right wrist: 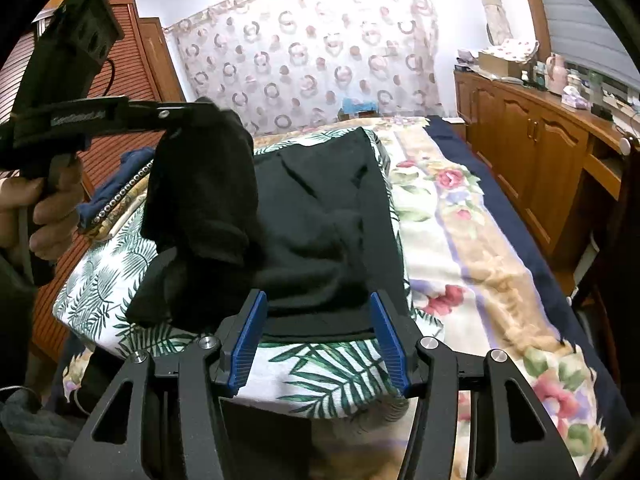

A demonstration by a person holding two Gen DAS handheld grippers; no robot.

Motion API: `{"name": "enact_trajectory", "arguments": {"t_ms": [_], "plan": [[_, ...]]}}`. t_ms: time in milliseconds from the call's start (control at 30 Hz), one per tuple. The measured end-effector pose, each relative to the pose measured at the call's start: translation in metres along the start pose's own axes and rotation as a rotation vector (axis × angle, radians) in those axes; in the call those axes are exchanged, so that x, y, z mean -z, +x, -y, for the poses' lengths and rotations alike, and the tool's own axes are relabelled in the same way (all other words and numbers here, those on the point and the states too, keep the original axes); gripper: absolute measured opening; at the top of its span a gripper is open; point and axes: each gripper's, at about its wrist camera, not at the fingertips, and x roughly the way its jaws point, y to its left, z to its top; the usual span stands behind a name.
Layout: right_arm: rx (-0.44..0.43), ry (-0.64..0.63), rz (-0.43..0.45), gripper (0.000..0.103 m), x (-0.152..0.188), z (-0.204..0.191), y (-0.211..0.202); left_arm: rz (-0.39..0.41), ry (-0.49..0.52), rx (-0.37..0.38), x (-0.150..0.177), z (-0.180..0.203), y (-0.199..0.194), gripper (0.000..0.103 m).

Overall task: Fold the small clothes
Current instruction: 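Fold the shirt over with the left gripper while the right gripper pinches the shirt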

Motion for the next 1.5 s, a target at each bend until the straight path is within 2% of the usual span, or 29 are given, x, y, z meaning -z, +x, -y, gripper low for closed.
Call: {"name": "enact_trajectory", "arguments": {"t_ms": [67,200,400,533,600,667,767,900,933,1000,1067,1100,1233,1267,1300,1333,1367,1433,1500], "plan": [[0.000,0.000,0.000,0.056,-0.002,-0.001,-0.001,0.022,-0.015,-0.001,-0.001,-0.001,-0.005,0.053],[-0.005,0.006,0.008,0.056,-0.010,0.006,0.001,0.052,-0.028,-0.025,0.003,-0.012,-0.021,0.065],[-0.014,-0.028,0.010,0.056,-0.020,-0.003,0.009,0.052,-0.072,-0.132,0.034,-0.058,-0.037,0.067],[-0.014,-0.061,0.015,0.056,-0.034,-0.005,0.020,-0.014,-0.117,-0.219,0.068,-0.101,-0.025,0.067],[-0.025,-0.070,0.020,0.056,-0.041,-0.009,0.026,-0.046,-0.135,-0.235,0.082,-0.115,-0.017,0.067],[-0.031,-0.090,0.020,0.056,-0.048,-0.014,0.033,-0.082,-0.170,-0.219,0.096,-0.129,-0.006,0.067],[-0.039,-0.125,0.021,0.056,-0.055,-0.022,0.041,-0.114,-0.213,-0.154,0.107,-0.134,0.007,0.067],[-0.043,-0.151,0.009,0.056,-0.059,-0.026,0.053,-0.146,-0.192,-0.118,0.115,-0.123,0.020,0.067],[-0.039,-0.160,0.005,0.056,-0.060,-0.025,0.056,-0.167,-0.180,-0.112,0.117,-0.120,0.025,0.066],[-0.025,-0.174,-0.003,0.056,-0.062,-0.023,0.063,-0.166,-0.157,-0.120,0.118,-0.115,0.027,0.058],[-0.009,-0.184,-0.012,0.056,-0.064,-0.019,0.069,-0.175,-0.157,-0.089,0.116,-0.112,0.028,0.023],[-0.003,-0.185,-0.019,0.056,-0.065,-0.015,0.073,-0.164,-0.162,-0.091,0.113,-0.111,0.026,0.015],[-0.023,-0.177,-0.038,0.055,-0.075,-0.009,0.088,-0.067,-0.128,-0.147,0.084,-0.104,0.008,0.012],[-0.036,-0.169,-0.036,0.051,-0.077,-0.006,0.090,-0.040,-0.132,-0.153,0.075,-0.105,0.003,0.012],[-0.053,-0.161,-0.035,0.035,-0.078,-0.003,0.091,-0.012,-0.134,-0.157,0.064,-0.106,-0.001,0.012],[-0.070,-0.151,-0.043,0.027,-0.079,-0.001,0.095,0.020,-0.131,-0.155,0.046,-0.106,-0.005,0.012],[-0.079,-0.143,-0.048,0.024,-0.079,0.002,0.098,0.036,-0.123,-0.154,0.033,-0.107,-0.006,0.012],[-0.104,-0.138,-0.058,0.010,-0.080,0.006,0.101,0.066,-0.095,-0.168,0.004,-0.105,-0.002,0.012],[-0.115,-0.141,-0.058,0.008,-0.080,0.009,0.100,0.077,-0.065,-0.163,-0.027,-0.104,0.013,0.012]]}}
